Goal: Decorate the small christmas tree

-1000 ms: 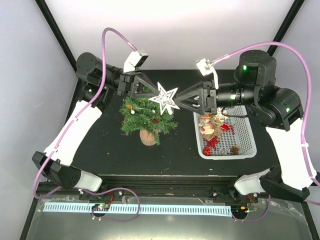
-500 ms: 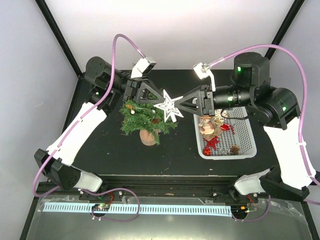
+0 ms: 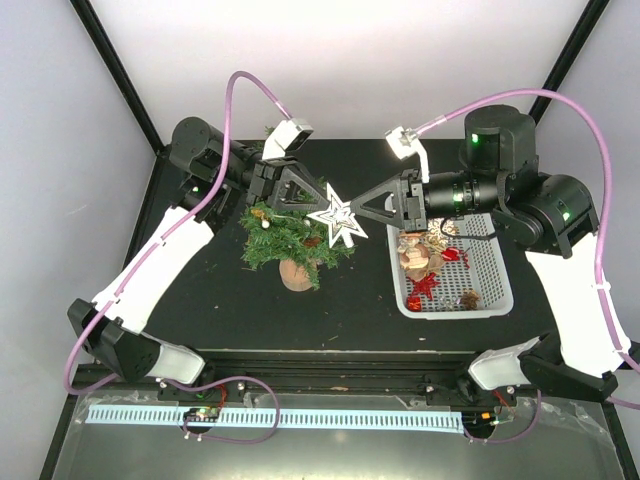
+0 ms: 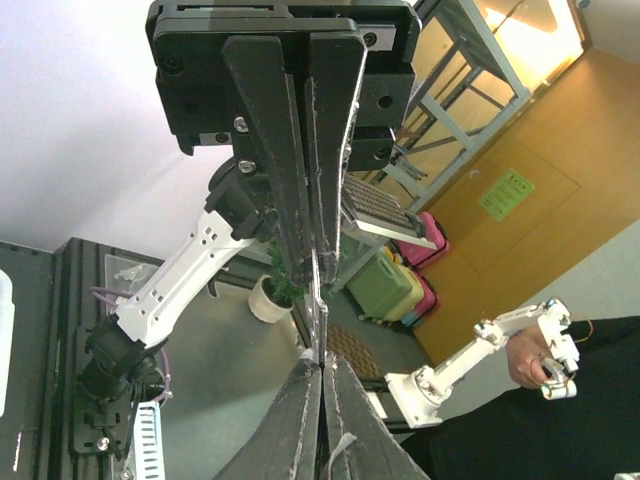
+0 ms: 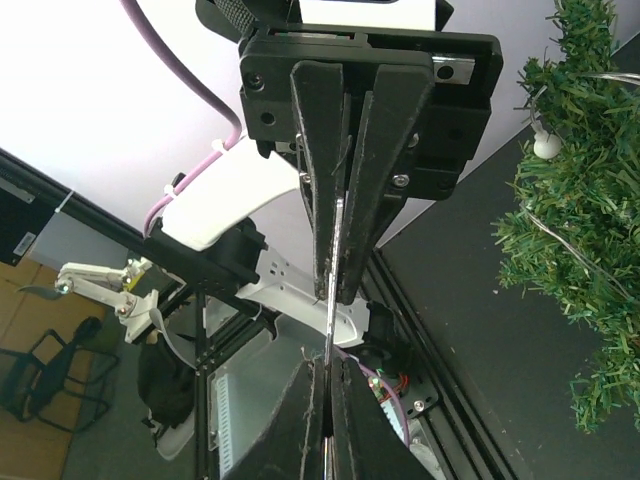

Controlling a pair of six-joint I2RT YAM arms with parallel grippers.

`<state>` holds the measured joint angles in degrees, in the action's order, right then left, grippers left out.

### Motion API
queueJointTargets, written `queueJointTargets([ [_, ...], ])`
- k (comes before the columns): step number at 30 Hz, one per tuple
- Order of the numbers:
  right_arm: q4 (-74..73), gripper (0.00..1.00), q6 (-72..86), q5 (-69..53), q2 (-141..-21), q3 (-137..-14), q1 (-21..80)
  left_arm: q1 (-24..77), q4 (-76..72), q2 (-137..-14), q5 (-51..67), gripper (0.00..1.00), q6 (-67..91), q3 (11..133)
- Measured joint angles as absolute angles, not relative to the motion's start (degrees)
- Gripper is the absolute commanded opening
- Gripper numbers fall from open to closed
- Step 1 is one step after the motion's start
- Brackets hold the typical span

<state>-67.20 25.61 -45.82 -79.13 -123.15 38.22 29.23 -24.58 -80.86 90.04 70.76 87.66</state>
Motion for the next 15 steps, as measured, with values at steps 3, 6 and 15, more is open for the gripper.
queueJointTargets([
  [3, -67.31, 0.01, 25.61, -45.69, -79.13, -123.15, 38.22, 29.26, -25.04, -80.66, 90.04, 0.07, 70.89, 87.57],
  [6, -67.33, 0.01, 25.61, -45.28, -79.2, -123.15, 38.24, 29.28, -25.15, -80.66, 90.04, 0.18, 71.07, 87.57],
  [15, -67.26, 0.01, 26.89, -42.17, -82.21, -127.07, 38.22, 29.26, -23.79, -80.66, 90.04, 0.66, 70.61, 88.62],
])
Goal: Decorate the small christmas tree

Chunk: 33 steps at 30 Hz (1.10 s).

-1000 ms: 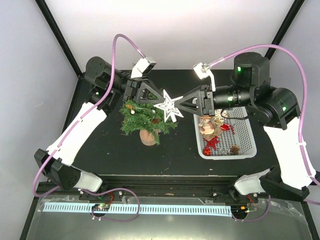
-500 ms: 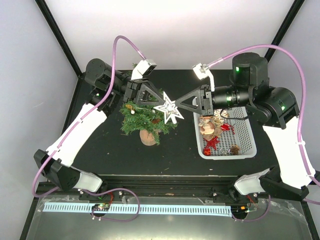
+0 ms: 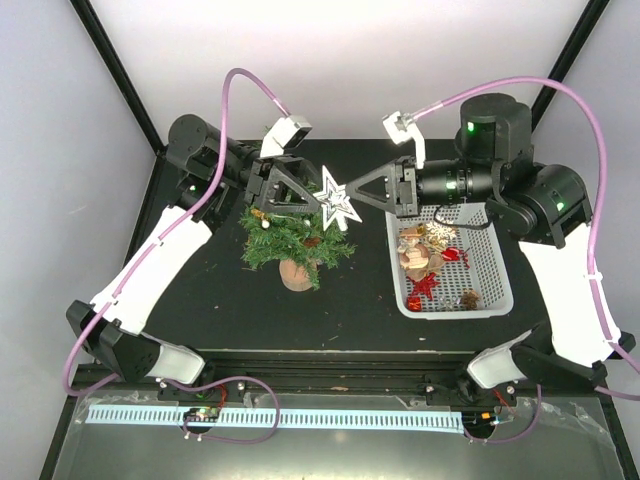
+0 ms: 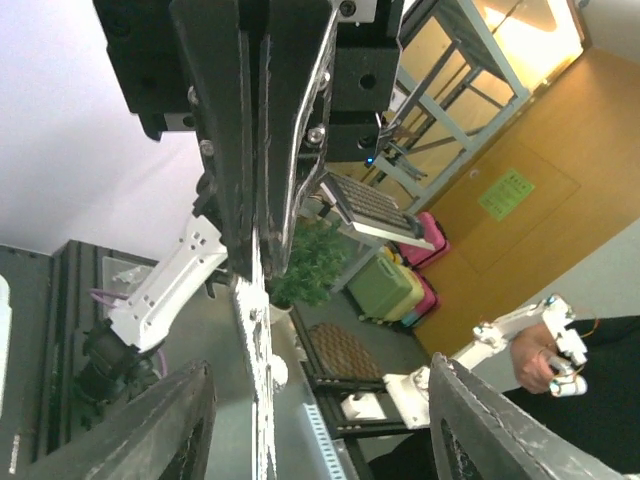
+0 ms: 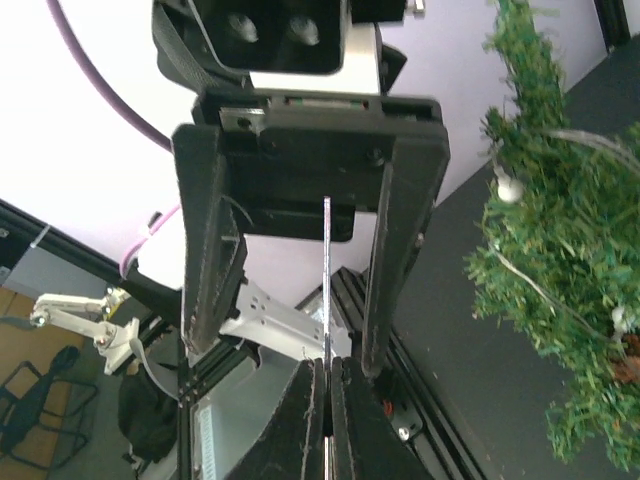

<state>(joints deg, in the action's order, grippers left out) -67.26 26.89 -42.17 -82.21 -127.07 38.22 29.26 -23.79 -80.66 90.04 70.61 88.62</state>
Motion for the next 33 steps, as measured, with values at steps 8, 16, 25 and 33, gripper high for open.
queueJointTargets([
  [8, -63.37, 0.01, 28.73, -40.91, -83.96, -134.13, 38.2, 21.93, -22.7, -81.32, 90.08, 0.72, 70.24, 95.07],
  [16, -49.95, 0.01, 31.7, -35.35, -83.5, -133.64, 38.17, 8.08, -23.75, -82.3, 90.04, 0.72, 70.63, 104.77],
  [25, -40.1, 0.01, 32.75, -26.98, -90.56, -136.99, 38.17, -11.25, -28.38, -82.63, 90.0, 0.73, 73.19, 103.7],
  [33, -38.76, 0.01, 33.34, -23.05, -98.48, -137.69, 38.17, -22.33, -36.77, -82.3, 89.82, 0.94, 76.03, 88.55],
])
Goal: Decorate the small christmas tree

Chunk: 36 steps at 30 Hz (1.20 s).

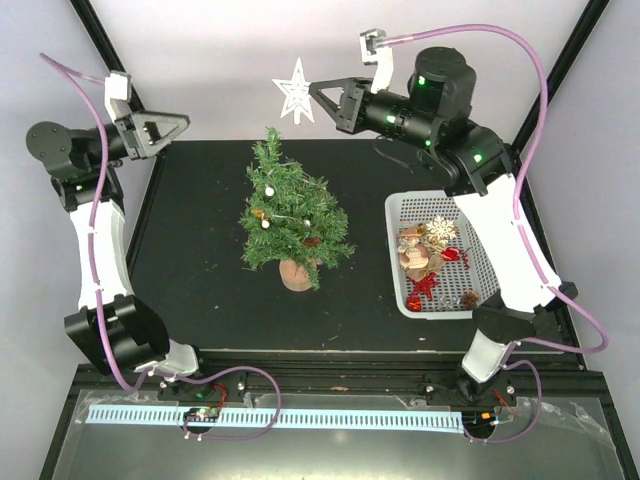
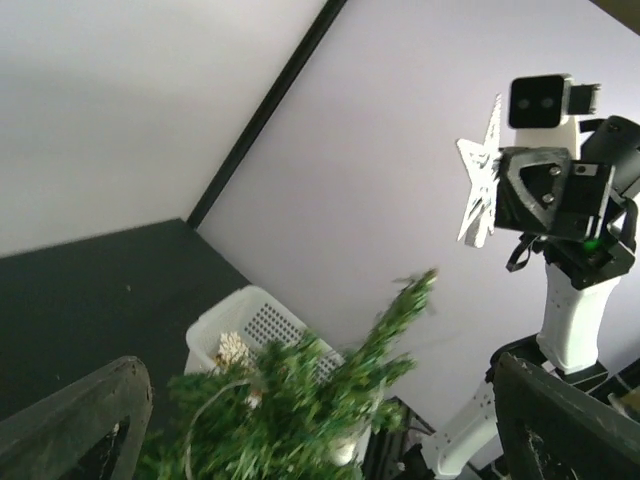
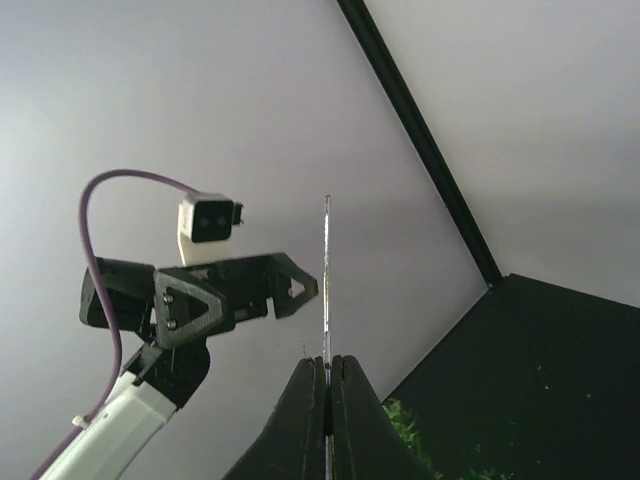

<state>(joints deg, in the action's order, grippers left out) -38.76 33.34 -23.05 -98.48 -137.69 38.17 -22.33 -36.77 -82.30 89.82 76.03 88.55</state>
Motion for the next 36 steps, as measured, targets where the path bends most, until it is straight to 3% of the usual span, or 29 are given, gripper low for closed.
queueJointTargets([
  [2, -38.61, 0.01, 33.36, -22.37, -99.81, -137.69, 38.17, -23.05, -37.52, -82.06, 89.8, 0.99, 75.44, 83.42],
  [8, -36.95, 0.01, 33.52, -22.15, -102.41, -138.74, 38.17, -23.75, -39.99, -81.38, 89.93, 0.99, 73.17, 72.27],
  [14, -33.32, 0.01, 33.82, -23.66, -101.08, -136.27, 38.17, -23.88, -40.23, -84.58, 90.02, 0.99, 73.45, 77.54],
  [16, -31.81, 0.01, 34.24, -24.49, -99.7, -133.38, 38.17, -23.99, -30.44, -86.39, 88.97, 0.99, 68.03, 85.58],
  [20, -29.5, 0.01, 35.38, -26.13, -96.95, -127.31, 38.17, -24.21, 4.38, -90.63, 78.7, 0.99, 43.35, 113.08],
  [24, -29.21, 0.01, 35.94, -25.8, -96.57, -126.52, 38.17, -24.34, 22.41, -87.59, 68.75, 0.99, 28.42, 123.48],
  [30, -31.53, 0.01, 35.53, -23.79, -98.13, -132.11, 38.26, -17.3, 42.5, -85.43, 46.85, 0.99, 5.5, 125.19],
  [36, -33.04, 0.01, 32.77, -21.21, -101.19, -141.21, 39.97, -13.54, 49.63, -84.09, 30.65, 0.99, -8.36, 105.69],
])
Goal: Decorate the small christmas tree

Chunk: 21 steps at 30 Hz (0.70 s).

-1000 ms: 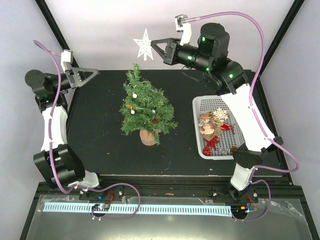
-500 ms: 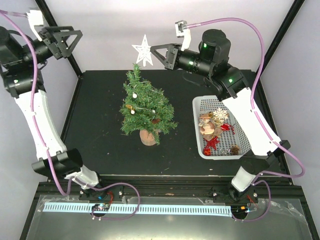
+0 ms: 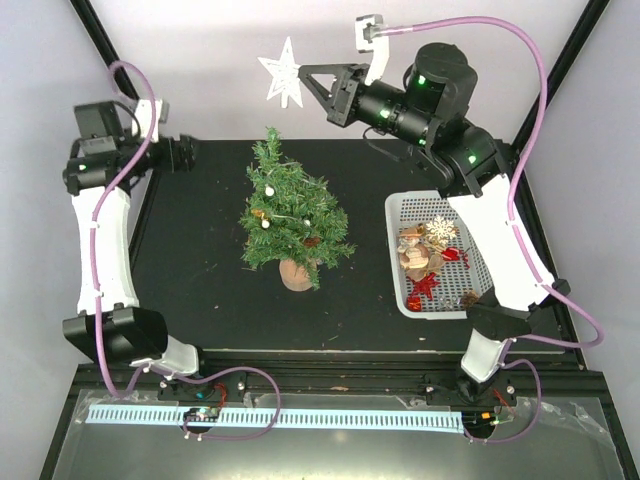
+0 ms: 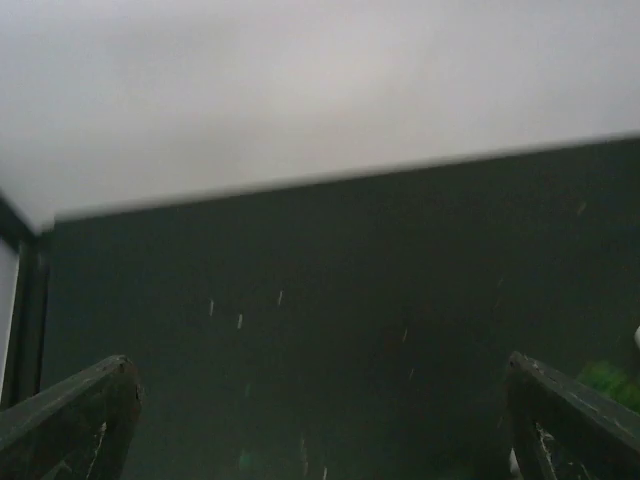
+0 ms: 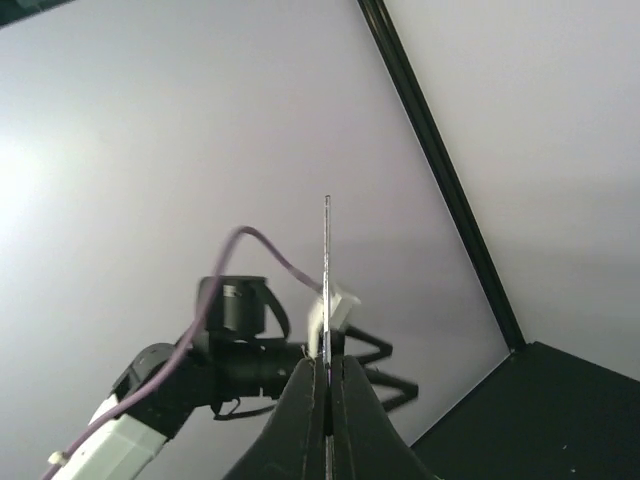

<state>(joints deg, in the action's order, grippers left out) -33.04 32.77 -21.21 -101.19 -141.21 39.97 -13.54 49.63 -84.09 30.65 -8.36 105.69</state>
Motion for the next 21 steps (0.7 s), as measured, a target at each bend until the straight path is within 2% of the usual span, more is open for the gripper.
queueJointTargets([
  [6, -35.99, 0.01, 25.65, -16.36, -102.76, -141.99, 44.12, -12.84, 51.57, -81.73, 24.97, 0.99, -12.71, 93.49],
  [13, -38.39, 0.01, 18.63, -9.52, -104.03, -141.82, 45.67, -12.16, 51.27, -75.64, 24.64, 0.99, -13.37, 89.38],
  [21, -38.61, 0.01, 17.1, -7.44, -104.05, -141.84, 45.93, -11.16, 50.98, -75.0, 24.38, 0.99, -13.32, 86.43],
])
